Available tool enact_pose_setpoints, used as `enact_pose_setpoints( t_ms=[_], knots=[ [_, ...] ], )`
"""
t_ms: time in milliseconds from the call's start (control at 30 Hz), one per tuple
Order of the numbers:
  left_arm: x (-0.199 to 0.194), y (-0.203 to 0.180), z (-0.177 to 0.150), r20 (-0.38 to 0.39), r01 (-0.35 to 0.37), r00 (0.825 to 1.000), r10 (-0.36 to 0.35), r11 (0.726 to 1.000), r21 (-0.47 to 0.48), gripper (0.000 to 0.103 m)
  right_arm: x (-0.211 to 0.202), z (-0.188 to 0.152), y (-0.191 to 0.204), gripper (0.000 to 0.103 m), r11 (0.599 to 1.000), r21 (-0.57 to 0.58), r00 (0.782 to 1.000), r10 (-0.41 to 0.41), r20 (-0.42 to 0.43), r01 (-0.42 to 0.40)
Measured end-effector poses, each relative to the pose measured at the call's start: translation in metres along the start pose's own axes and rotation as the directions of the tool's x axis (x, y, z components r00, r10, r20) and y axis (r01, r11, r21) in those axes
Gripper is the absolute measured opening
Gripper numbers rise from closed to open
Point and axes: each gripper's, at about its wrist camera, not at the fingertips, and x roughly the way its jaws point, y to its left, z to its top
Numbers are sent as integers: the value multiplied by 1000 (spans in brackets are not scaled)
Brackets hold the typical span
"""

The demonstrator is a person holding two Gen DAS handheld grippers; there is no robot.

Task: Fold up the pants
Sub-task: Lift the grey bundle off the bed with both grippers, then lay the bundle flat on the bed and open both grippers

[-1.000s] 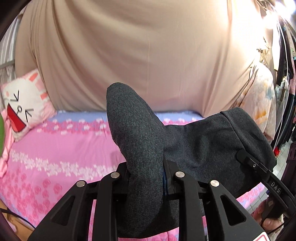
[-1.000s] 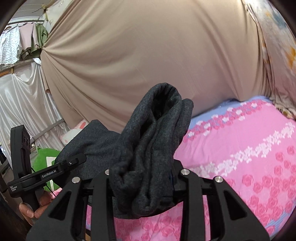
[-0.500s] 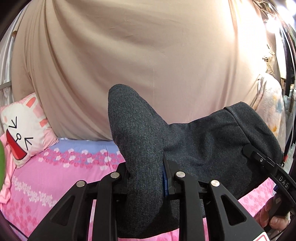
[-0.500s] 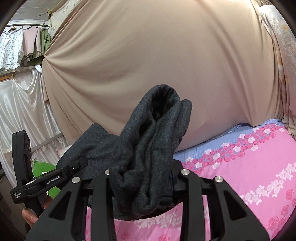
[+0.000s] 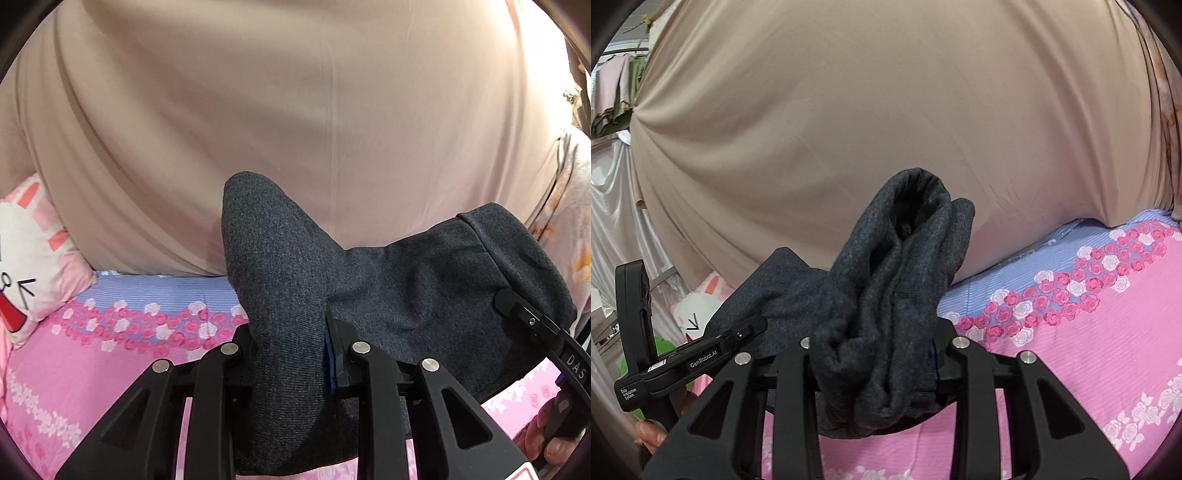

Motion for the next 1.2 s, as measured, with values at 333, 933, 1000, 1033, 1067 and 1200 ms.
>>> enact_pose_setpoints(
  t_ms=[333,933,1000,1033,1067,1200],
  knots=[
    [97,-1,-17,-88,1,996,-1,1000,-5,25,74,-25,-64,33,994,77,993,-75,-89,82],
    [181,9,-87,-357,-71,933,44,995,-65,70,126,-73,-119,0,953,-32,900,-295,-320,301],
    [183,11,-96,-351,-81,935,50,994,-75,71,107,-57,-115,4,948,8,908,-302,-289,318],
    [179,12,-94,-349,-85,936,49,992,-89,70,99,-53,-110,4,953,-1,918,-292,-268,303],
    [175,12,-91,-347,-82,937,44,992,-95,69,93,-52,-105,4,957,-12,924,-283,-258,289],
    [150,-5,-84,-283,-87,956,72,995,-38,69,104,-76,-111,0,935,-83,881,-352,-317,344]
  ],
)
